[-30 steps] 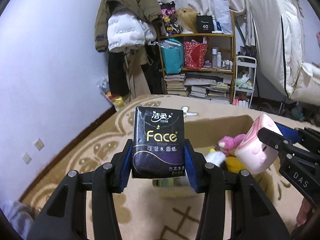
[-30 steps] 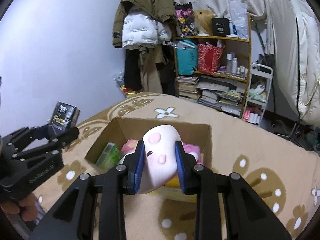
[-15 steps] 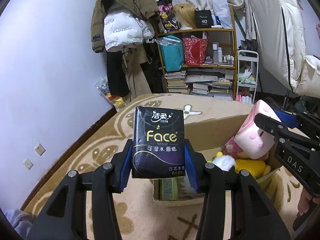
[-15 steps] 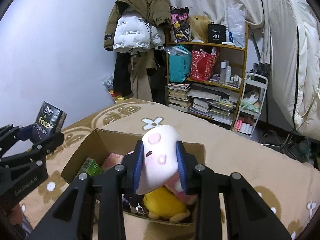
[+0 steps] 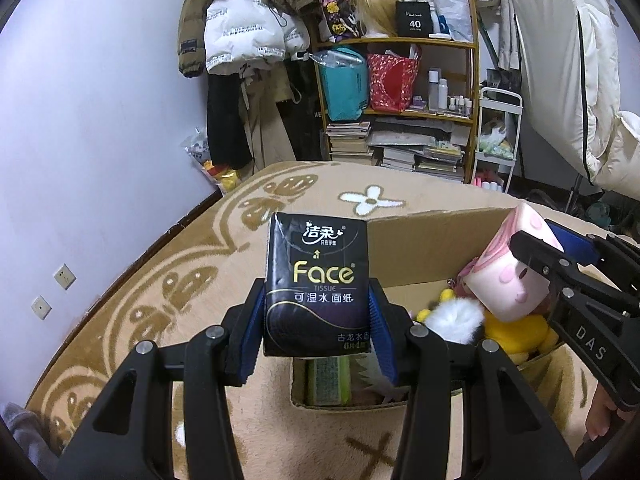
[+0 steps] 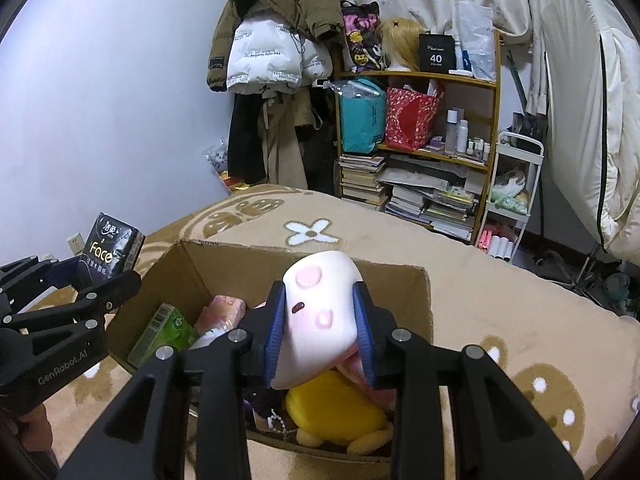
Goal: Organize soft objects
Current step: 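Lift the black pack and pink plush and carry both over the box, then lower both items into the box and open both tools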
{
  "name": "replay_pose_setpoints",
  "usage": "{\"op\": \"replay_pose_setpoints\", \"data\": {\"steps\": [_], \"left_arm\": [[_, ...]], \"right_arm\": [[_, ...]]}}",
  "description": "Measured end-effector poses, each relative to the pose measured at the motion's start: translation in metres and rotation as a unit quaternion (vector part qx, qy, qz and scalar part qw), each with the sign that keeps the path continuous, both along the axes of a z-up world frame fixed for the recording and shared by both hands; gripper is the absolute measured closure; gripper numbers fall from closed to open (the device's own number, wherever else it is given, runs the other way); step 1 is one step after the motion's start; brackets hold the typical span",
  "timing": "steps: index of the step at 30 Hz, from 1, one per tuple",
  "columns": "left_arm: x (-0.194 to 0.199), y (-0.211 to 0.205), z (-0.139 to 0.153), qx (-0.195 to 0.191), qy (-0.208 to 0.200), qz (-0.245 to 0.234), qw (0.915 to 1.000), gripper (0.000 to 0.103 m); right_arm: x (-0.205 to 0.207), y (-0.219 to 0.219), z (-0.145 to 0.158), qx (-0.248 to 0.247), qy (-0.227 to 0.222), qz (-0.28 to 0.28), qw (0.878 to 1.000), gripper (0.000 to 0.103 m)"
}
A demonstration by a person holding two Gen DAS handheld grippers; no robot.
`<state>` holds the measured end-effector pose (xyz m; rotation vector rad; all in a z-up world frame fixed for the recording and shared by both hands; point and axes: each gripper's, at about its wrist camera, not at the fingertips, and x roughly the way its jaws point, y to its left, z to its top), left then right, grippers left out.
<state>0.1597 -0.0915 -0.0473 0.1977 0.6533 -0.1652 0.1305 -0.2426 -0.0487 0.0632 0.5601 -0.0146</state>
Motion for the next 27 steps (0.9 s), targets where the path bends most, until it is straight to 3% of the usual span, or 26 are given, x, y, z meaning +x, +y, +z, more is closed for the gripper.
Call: {"op": "replay_pose_setpoints", "data": {"steps": [17,27], "left_arm": [[0.010,-0.009,-0.018,0.009,0.024,-0.004,0.9997,0.056],[-0.001,-0.005,-0.008,0.002,0.019,0.000,0.9998,0.045]], "right_arm": [[0.009,0.006,-0.012,-0.020,0.005,0.000,1.000,0.063],[0.002,-0.003,-0.012,0.008,0.003,0.010,1.000,0.054]]}}
